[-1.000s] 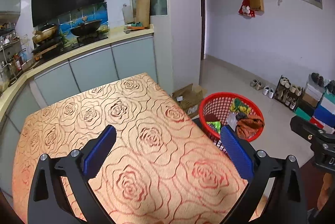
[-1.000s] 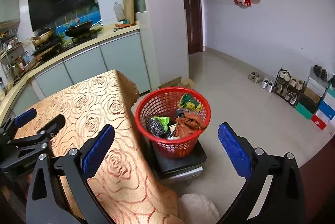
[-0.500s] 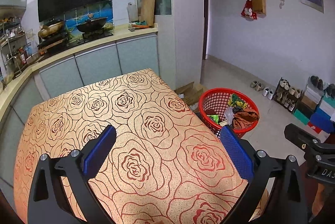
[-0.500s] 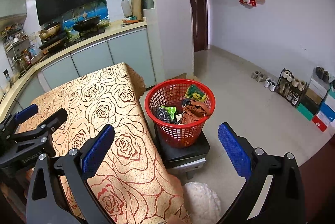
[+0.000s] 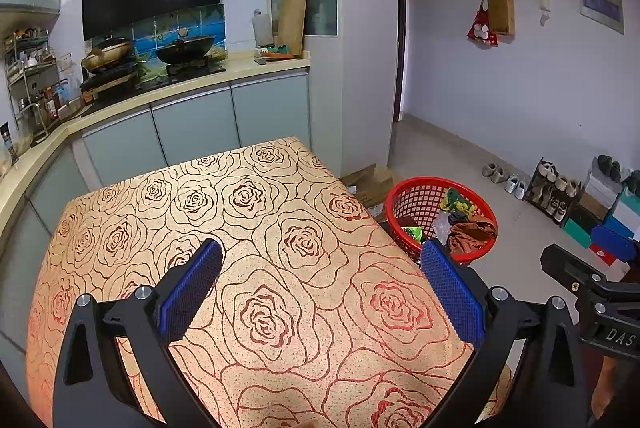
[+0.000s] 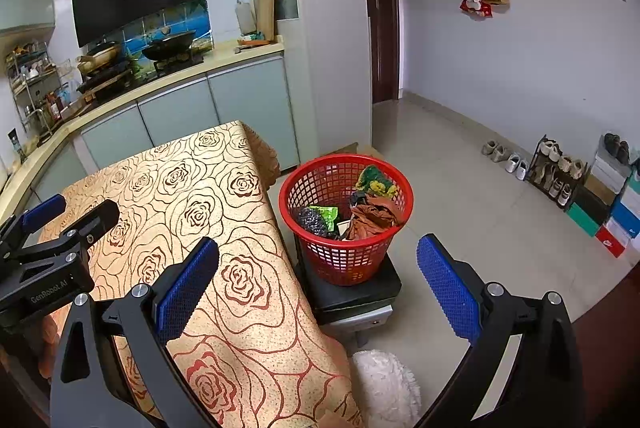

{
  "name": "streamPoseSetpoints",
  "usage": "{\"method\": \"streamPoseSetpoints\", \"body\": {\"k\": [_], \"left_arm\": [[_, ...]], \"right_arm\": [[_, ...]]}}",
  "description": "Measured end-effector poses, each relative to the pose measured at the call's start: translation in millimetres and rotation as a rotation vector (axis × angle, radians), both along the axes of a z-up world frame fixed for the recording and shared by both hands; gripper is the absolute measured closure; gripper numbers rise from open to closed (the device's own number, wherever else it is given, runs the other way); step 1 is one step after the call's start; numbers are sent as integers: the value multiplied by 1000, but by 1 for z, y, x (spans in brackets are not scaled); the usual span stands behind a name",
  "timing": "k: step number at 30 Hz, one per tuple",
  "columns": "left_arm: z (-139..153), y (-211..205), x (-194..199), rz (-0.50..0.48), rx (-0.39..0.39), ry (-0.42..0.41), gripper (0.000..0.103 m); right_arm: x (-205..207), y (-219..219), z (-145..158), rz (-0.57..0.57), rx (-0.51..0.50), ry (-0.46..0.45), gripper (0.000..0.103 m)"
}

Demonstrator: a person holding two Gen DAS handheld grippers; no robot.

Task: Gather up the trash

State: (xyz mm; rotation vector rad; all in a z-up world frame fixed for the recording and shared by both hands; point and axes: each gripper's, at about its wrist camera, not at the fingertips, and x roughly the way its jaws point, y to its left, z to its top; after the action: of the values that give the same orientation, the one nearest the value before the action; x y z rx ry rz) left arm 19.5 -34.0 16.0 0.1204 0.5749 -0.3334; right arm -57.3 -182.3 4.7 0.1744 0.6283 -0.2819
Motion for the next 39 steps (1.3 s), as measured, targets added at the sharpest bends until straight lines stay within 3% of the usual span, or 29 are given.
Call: {"method": "streamPoseSetpoints", "body": {"k": [39], "left_arm": [[-3, 5, 1, 21, 1, -7, 7]], "right_arm": [[3, 4, -5, 2, -1, 8, 6]]}}
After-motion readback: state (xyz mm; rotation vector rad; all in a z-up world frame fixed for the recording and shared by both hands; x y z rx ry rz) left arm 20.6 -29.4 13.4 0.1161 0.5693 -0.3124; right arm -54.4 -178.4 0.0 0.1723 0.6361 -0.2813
